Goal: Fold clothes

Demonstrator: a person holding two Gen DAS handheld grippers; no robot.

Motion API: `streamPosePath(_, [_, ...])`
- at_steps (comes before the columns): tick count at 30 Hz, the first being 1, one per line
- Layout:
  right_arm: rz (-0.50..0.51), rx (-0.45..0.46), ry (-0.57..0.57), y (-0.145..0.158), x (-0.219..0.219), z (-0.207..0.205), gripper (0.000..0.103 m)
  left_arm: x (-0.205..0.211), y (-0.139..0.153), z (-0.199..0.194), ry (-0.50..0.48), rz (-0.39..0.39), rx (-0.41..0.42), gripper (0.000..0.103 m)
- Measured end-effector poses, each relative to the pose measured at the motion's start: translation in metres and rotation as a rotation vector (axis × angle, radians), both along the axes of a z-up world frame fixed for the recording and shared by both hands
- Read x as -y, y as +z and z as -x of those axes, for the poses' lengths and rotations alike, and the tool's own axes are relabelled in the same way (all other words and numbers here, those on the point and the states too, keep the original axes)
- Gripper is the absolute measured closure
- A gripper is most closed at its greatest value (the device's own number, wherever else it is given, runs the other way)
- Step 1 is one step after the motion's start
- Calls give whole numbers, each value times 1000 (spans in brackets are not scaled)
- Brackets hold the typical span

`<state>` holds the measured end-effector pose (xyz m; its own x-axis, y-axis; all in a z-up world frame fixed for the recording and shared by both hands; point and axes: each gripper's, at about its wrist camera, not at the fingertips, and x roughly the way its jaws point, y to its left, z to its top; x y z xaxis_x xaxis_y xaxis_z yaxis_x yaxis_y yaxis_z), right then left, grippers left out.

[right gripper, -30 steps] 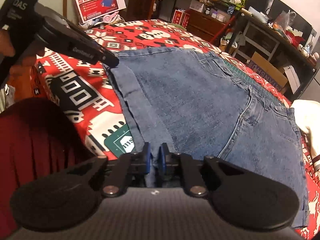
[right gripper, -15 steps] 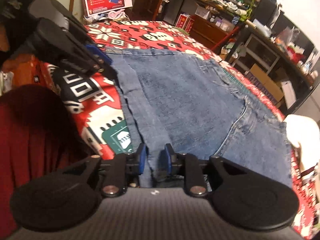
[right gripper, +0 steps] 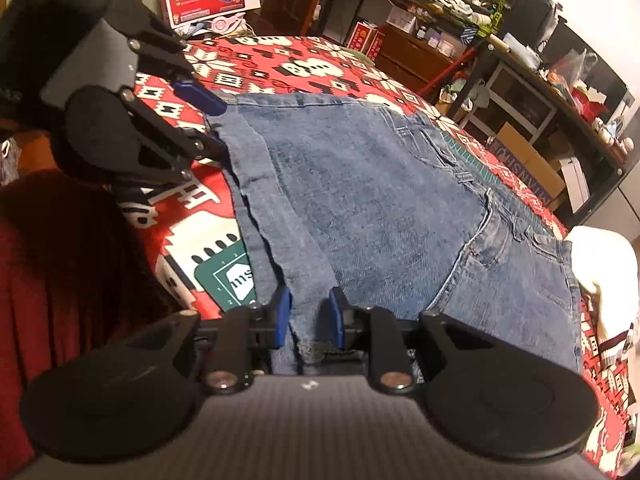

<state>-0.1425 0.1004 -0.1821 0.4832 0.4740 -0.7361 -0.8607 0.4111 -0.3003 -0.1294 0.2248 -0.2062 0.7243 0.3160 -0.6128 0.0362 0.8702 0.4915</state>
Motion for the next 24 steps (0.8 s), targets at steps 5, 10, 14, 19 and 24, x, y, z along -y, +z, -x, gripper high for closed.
streamPosePath(5, [8,23,6,0,0,4,81,11,-7,-7,-79,-126,-9,82])
streamPosePath(10, [13,41,11,0,-2,7,81,19,-14,-7,-112,-180,-8,98])
streamPosePath(14, [0,37,20,3,-4,9,81,7,-2,-6,-47,-78,30,99])
streamPosePath(19, [-3,53,4,0,-14,6,80,-4,13,-10,5,31,56,99])
streamPosePath(24, [9,74,20,-3,-15,9,80,-2,13,-9,-1,31,54,99])
